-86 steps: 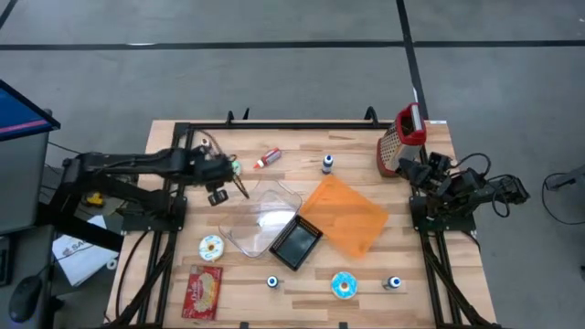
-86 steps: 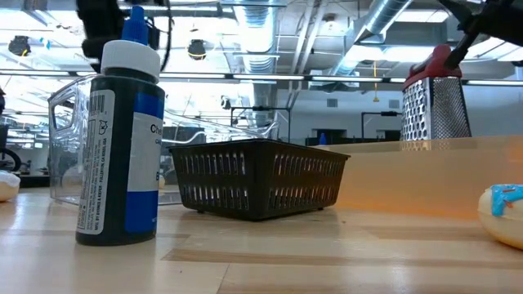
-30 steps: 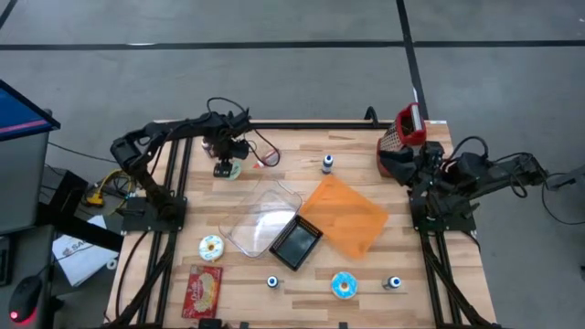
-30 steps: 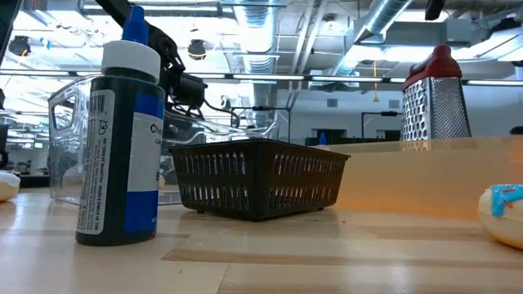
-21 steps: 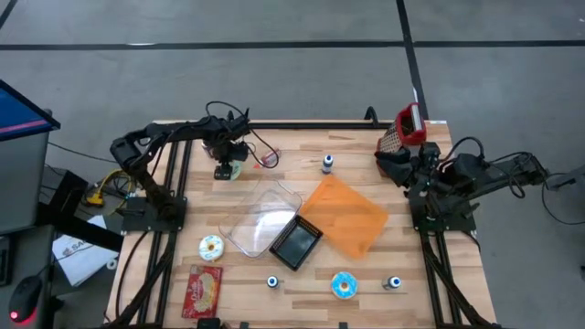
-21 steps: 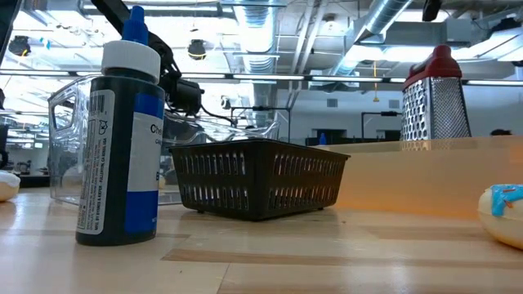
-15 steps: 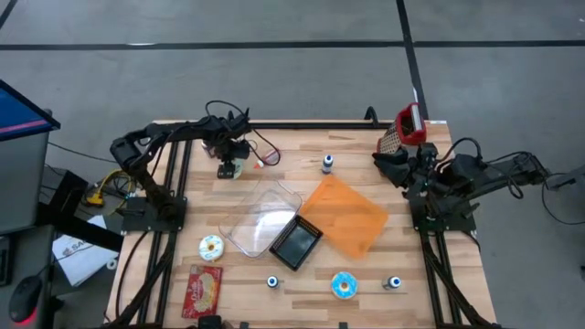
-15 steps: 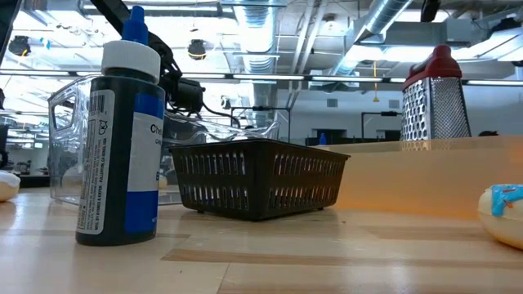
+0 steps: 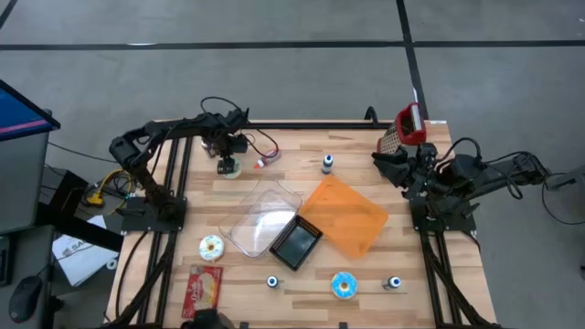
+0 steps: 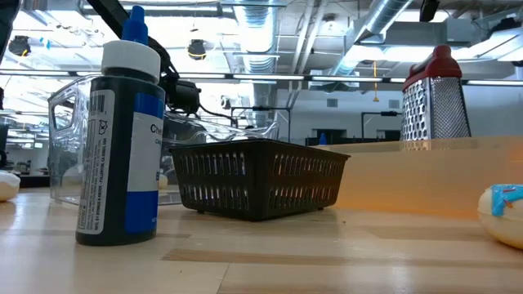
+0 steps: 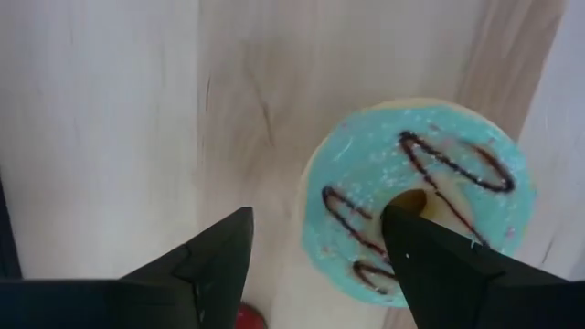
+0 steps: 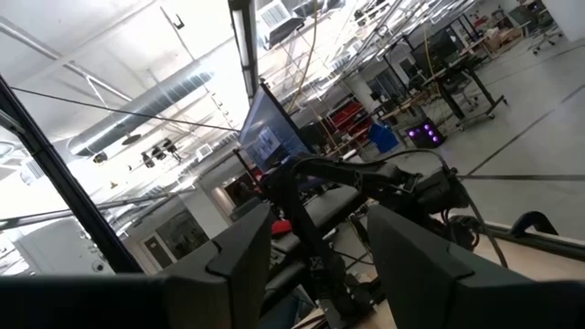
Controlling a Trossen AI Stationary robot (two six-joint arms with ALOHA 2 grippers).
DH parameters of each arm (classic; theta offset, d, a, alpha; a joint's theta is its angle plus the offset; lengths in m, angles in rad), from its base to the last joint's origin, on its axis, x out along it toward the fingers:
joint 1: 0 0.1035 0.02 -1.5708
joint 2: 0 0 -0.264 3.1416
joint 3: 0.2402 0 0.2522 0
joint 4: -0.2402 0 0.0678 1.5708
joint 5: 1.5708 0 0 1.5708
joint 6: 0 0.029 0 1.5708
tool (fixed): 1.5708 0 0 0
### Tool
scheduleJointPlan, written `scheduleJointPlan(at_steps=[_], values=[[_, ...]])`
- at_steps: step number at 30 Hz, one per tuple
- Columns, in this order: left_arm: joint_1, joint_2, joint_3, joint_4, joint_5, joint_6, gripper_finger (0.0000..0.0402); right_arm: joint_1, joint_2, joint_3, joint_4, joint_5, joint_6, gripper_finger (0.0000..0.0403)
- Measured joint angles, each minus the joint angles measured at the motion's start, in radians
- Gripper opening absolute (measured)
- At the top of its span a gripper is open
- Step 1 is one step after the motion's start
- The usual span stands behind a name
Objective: Pick & Place Food Item
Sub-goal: Put the light blue donut into the black bin
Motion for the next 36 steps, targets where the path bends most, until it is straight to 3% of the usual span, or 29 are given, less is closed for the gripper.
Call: scheduleJointPlan(at_steps=[20,26,36], values=[[0.003,0.000,-0.073,0.060,0.037,-0.037,0.0205,0.000,0.000,0.000,-0.001,0.000,0.000,0.0175],[0.006,0.000,-0.075,0.110,0.046,-0.115,0.0165,0.001,0.000,0.000,-0.001,0.013,0.000,0.0175],[0.006,-0.012,-0.075,0.166,0.172,-0.274,0.0118,0.001,0.000,0.000,0.026,0.019,0.011,0.0175]])
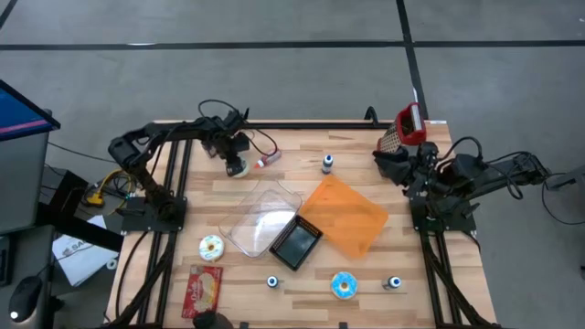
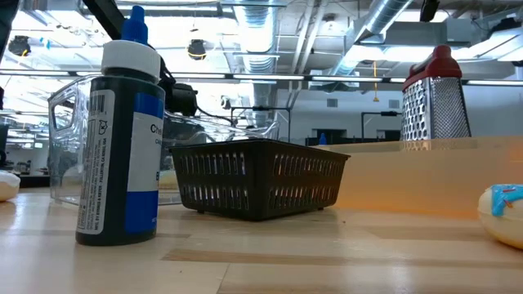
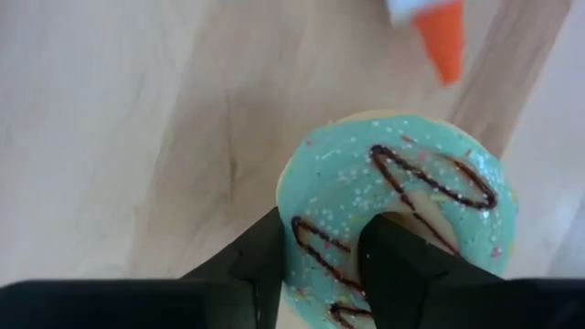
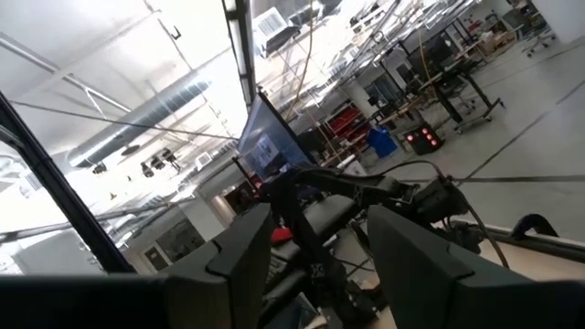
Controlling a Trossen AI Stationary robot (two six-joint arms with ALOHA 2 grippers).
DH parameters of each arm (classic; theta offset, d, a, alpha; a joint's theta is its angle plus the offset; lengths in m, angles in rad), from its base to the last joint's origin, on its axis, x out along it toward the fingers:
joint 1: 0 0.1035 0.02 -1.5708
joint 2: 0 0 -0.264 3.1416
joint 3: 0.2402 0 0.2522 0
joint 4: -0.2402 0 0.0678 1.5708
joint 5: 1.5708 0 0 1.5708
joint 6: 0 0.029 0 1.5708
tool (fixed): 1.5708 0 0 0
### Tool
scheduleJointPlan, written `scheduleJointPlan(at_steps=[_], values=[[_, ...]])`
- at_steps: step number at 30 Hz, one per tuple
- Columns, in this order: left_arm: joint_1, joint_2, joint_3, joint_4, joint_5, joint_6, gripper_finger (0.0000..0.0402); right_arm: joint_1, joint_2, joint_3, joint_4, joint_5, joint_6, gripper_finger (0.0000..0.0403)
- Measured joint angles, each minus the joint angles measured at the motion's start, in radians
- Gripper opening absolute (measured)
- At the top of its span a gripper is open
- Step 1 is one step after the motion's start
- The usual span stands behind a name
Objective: Pick & Place Food Item
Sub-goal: Put the light blue donut into the black bin
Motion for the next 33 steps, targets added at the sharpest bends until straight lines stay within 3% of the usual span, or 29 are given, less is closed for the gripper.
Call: scheduleJointPlan(at_steps=[5,10,16,19,23,29,33], values=[[0.000,-0.073,0.000,0.071,0.033,-0.079,0.0120,0.000,0.012,0.000,0.033,0.000,-0.001,0.0175],[-0.012,-0.224,0.000,0.146,0.083,-0.217,0.0118,0.001,0.052,0.000,0.077,-0.001,-0.002,0.0175],[-0.146,-0.430,0.000,0.284,0.082,-0.407,0.0118,0.001,0.160,0.078,-0.001,-0.002,-0.003,0.0175],[-0.270,-0.492,0.000,0.372,-0.031,-0.513,0.0116,-0.008,0.239,0.186,-0.148,0.003,-0.016,0.0175],[-0.476,-0.515,0.000,0.529,-0.300,-0.583,0.0113,-0.026,0.368,0.400,-0.405,0.023,-0.073,0.0175],[-0.692,-0.438,0.000,0.822,-0.695,-0.593,0.0112,-0.067,0.579,0.715,-0.765,0.062,-0.120,0.0175],[-0.768,-0.372,0.001,1.065,-0.839,-0.540,0.0112,-0.072,0.704,0.850,-0.853,0.059,-0.174,0.0176]])
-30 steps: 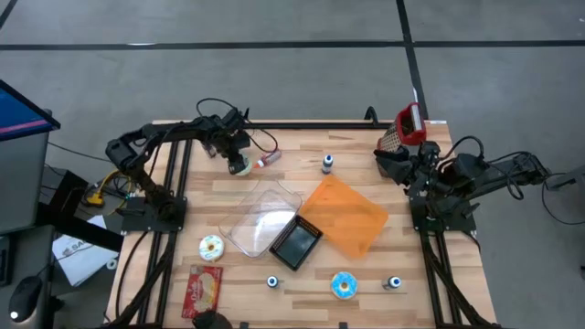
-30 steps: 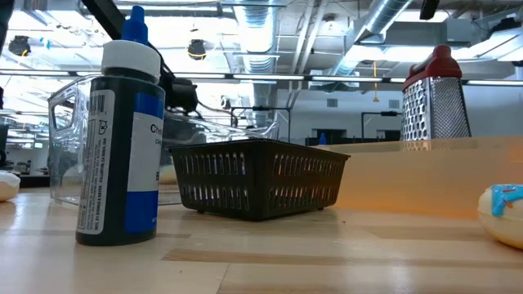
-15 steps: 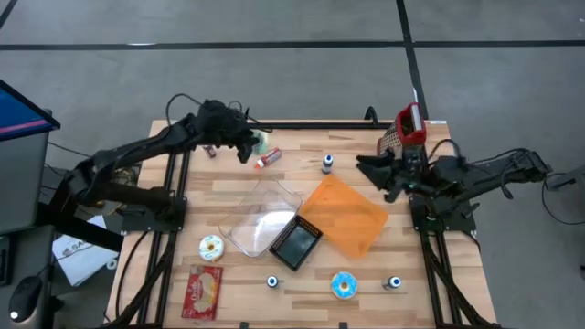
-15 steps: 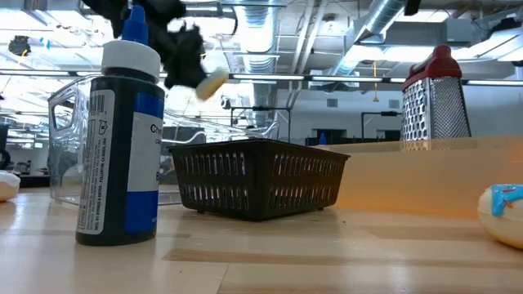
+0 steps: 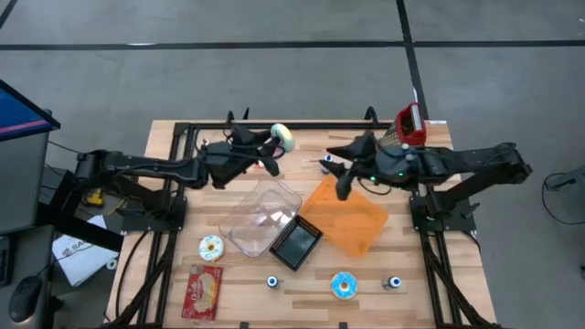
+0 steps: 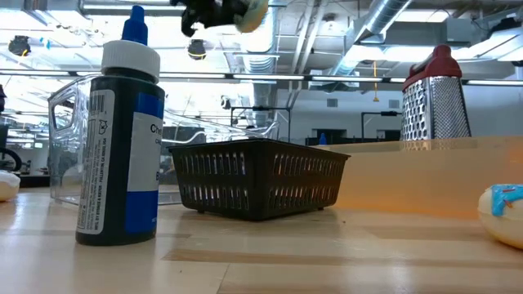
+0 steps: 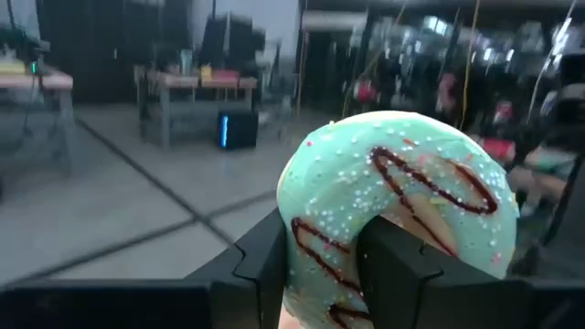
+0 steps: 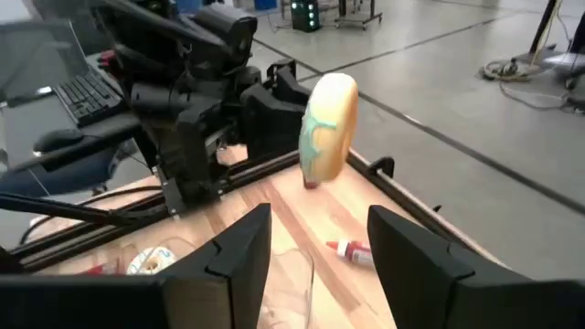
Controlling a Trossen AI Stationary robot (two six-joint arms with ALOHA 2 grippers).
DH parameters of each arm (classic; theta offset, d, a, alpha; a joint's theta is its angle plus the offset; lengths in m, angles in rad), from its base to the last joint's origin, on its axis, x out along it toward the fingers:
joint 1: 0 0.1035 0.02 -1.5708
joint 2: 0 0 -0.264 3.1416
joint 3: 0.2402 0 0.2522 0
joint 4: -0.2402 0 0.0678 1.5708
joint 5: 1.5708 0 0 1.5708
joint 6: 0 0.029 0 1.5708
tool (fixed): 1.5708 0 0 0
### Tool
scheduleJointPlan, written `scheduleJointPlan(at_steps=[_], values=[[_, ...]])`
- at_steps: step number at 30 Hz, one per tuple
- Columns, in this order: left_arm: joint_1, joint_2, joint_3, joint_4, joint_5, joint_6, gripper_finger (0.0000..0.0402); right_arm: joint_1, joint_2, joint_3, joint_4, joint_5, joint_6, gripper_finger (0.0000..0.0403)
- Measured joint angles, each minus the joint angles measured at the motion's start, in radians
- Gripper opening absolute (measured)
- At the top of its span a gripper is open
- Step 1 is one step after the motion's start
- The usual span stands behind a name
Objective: Pick & Place Food Item
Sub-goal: Put the light blue donut into the black bin
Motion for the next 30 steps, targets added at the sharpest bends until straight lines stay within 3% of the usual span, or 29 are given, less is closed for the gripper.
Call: scheduleJointPlan(at_steps=[6,16,30], values=[[-0.028,0.073,0.072,0.056,-0.017,0.000,0.0112,0.000,0.121,0.106,-0.025,0.002,-0.058,0.0195],[-0.034,0.096,0.127,0.060,0.040,0.022,0.0112,-0.014,0.142,0.148,-0.009,0.101,-0.091,0.0234],[-0.044,0.096,0.129,0.060,0.068,-0.004,0.0112,-0.068,0.147,0.148,0.073,0.039,-0.111,0.0234]])
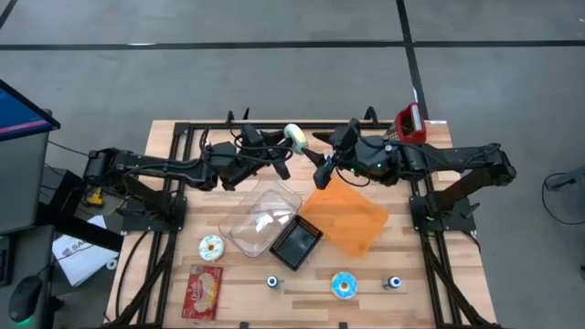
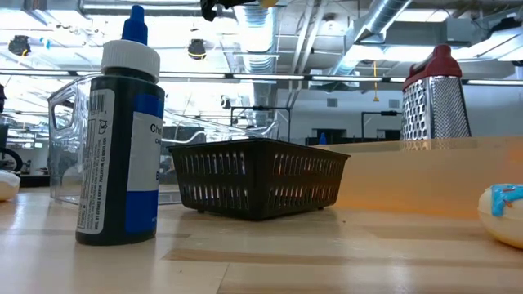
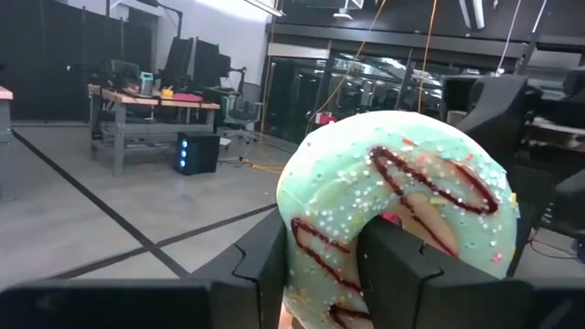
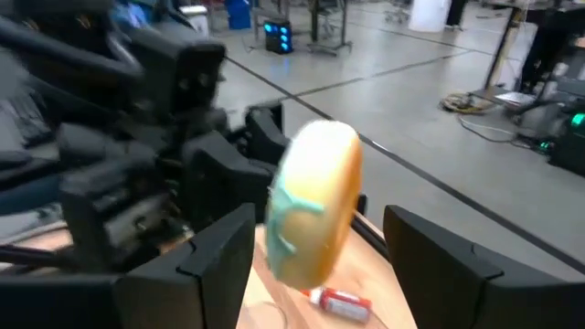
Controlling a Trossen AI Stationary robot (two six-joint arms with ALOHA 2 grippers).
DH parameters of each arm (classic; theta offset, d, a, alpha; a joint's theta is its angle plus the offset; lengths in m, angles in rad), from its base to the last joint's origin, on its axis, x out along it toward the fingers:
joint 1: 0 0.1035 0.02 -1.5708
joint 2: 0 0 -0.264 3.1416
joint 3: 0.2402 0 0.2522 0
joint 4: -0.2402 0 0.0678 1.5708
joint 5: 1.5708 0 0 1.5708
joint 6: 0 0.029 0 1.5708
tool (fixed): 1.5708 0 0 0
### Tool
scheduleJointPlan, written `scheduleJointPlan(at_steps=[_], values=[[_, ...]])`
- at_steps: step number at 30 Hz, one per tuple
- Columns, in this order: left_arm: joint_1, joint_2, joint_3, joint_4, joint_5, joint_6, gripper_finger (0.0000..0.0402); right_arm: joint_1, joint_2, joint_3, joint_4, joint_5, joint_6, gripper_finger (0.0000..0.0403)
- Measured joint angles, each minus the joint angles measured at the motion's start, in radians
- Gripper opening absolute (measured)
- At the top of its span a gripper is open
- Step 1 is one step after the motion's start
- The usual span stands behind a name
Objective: Pick & Place Food Item
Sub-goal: Put the light blue donut into the black bin
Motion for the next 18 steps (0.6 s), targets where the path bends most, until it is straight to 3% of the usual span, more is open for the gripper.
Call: scheduleJointPlan(at_steps=[18], values=[[-0.002,0.000,0.005,0.006,0.015,0.004,0.0112,-0.011,0.068,-0.001,0.061,-0.018,-0.004,0.0234]])
